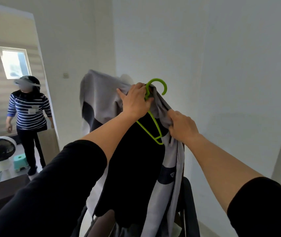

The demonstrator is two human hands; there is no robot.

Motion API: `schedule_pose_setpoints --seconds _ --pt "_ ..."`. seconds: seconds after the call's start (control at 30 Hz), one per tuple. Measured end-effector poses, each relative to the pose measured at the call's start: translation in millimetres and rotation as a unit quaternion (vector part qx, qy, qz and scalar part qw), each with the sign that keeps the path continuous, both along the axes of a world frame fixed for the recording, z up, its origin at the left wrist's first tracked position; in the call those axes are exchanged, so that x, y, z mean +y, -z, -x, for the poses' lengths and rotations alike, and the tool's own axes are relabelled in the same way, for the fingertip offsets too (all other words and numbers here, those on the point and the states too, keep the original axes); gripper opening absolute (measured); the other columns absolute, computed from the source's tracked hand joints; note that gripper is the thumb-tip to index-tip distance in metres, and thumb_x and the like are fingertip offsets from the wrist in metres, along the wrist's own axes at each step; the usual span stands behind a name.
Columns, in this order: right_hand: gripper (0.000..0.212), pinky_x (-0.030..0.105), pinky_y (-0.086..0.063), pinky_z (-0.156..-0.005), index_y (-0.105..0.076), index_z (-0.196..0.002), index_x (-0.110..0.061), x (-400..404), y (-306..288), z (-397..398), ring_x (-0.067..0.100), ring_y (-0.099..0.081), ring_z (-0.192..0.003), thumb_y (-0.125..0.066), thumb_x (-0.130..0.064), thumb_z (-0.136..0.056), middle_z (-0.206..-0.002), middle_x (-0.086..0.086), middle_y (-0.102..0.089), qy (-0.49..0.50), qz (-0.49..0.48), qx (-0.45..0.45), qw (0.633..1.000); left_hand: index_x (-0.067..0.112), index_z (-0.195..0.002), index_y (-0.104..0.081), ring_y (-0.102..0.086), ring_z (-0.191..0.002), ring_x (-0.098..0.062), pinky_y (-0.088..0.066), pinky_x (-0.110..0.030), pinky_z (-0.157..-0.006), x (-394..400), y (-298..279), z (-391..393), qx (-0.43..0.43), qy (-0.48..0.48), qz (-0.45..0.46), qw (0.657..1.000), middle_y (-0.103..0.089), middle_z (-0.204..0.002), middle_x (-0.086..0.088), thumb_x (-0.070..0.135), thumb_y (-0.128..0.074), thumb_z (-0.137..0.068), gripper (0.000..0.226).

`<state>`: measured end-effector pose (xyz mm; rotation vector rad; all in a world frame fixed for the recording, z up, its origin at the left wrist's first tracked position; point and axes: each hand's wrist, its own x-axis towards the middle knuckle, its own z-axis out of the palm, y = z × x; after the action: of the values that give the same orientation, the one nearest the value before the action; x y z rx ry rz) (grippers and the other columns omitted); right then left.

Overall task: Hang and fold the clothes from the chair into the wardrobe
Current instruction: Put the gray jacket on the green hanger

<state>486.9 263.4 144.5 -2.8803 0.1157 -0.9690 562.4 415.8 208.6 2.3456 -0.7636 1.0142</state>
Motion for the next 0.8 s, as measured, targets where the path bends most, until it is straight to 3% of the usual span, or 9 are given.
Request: schedule_pose_setpoints --seconds 0.07,0.17,0.33,0.53,0.63,0.73,0.8 --pt "0.026 0.032 -0.034 -0.060 -0.042 -0.108 -0.009 -3.0 -2.0 3.1 0.031 -0.047 -0.070 -0.045 -0.002 -0.082 -0.094 0.014 -0.053 -0.037 -0.059 -0.017 0.997 0.016 -0.120 -0.057 -0.040 -0.127 -0.017 0.000 -0.071 -0.107 -0.7 0.4 -0.7 0.005 -0.022 0.027 0.999 -0.049 -0.129 0.004 0.033 -0.052 -0.089 0.036" --pt "0.030 0.033 -0.036 -0.055 -0.035 -0.105 -0.013 -1.3 -10.5 5.1 0.025 -0.045 -0.066 -0.045 0.002 -0.081 -0.077 0.007 -0.049 -0.068 -0.158 -0.030 0.985 0.016 -0.122 -0.055 -0.042 -0.127 -0.018 -0.001 -0.073 -0.106 0.5 2.3 -0.5 0.025 -0.048 0.047 0.997 -0.048 -0.129 0.002 0.036 -0.051 -0.091 0.037" --pt "0.031 0.019 -0.038 -0.053 -0.040 -0.109 -0.016 4.9 -28.3 2.7 0.010 -0.046 -0.065 -0.054 -0.003 -0.085 -0.077 -0.002 -0.048 -0.081 -0.332 -0.072 0.937 0.016 -0.119 -0.055 -0.046 -0.125 -0.020 -0.003 -0.075 -0.104 9.6 9.2 -4.4 0.079 -0.089 0.068 0.991 -0.048 -0.127 0.002 0.039 -0.050 -0.092 0.036" --pt "0.025 0.016 -0.038 -0.056 -0.048 -0.105 -0.015 21.9 -32.4 -8.1 0.012 -0.051 -0.072 -0.062 -0.009 -0.085 -0.078 -0.002 -0.052 -0.091 -0.367 -0.075 0.923 0.013 -0.102 -0.061 -0.054 -0.113 -0.036 -0.019 -0.071 -0.101 17.3 12.0 -2.5 0.183 -0.133 0.111 0.968 -0.061 -0.113 -0.009 0.055 -0.055 -0.086 0.046" --pt "0.022 0.020 -0.042 -0.062 -0.051 -0.102 -0.016 28.0 -27.9 -11.6 0.013 -0.051 -0.075 -0.064 -0.012 -0.085 -0.076 -0.004 -0.052 -0.077 -0.358 -0.065 0.928 0.008 -0.092 -0.062 -0.059 -0.103 -0.035 -0.042 -0.047 -0.094 26.0 11.3 -3.3 0.236 -0.093 0.085 0.964 -0.066 -0.106 -0.013 0.056 -0.059 -0.083 0.049" --pt "0.025 0.024 -0.043 -0.076 -0.058 -0.109 -0.015 29.7 -23.9 -13.0 0.017 -0.055 -0.085 -0.063 -0.012 -0.084 -0.077 -0.005 -0.056 -0.050 -0.329 -0.050 0.942 0.007 -0.100 -0.062 -0.057 -0.103 -0.028 -0.037 -0.042 -0.087 36.5 11.5 5.5 0.246 -0.084 0.008 0.966 -0.062 -0.102 -0.008 0.052 -0.054 -0.089 0.047" --pt "0.029 0.023 -0.042 -0.078 -0.061 -0.113 -0.016 31.3 -24.3 -11.3 0.020 -0.058 -0.094 -0.062 -0.012 -0.084 -0.087 0.001 -0.063 -0.043 -0.307 -0.036 0.950 0.004 -0.097 -0.068 -0.058 -0.105 -0.028 -0.035 -0.034 -0.078 39.9 13.0 3.8 0.211 -0.016 0.003 0.977 -0.061 -0.102 -0.009 0.046 -0.058 -0.088 0.045"
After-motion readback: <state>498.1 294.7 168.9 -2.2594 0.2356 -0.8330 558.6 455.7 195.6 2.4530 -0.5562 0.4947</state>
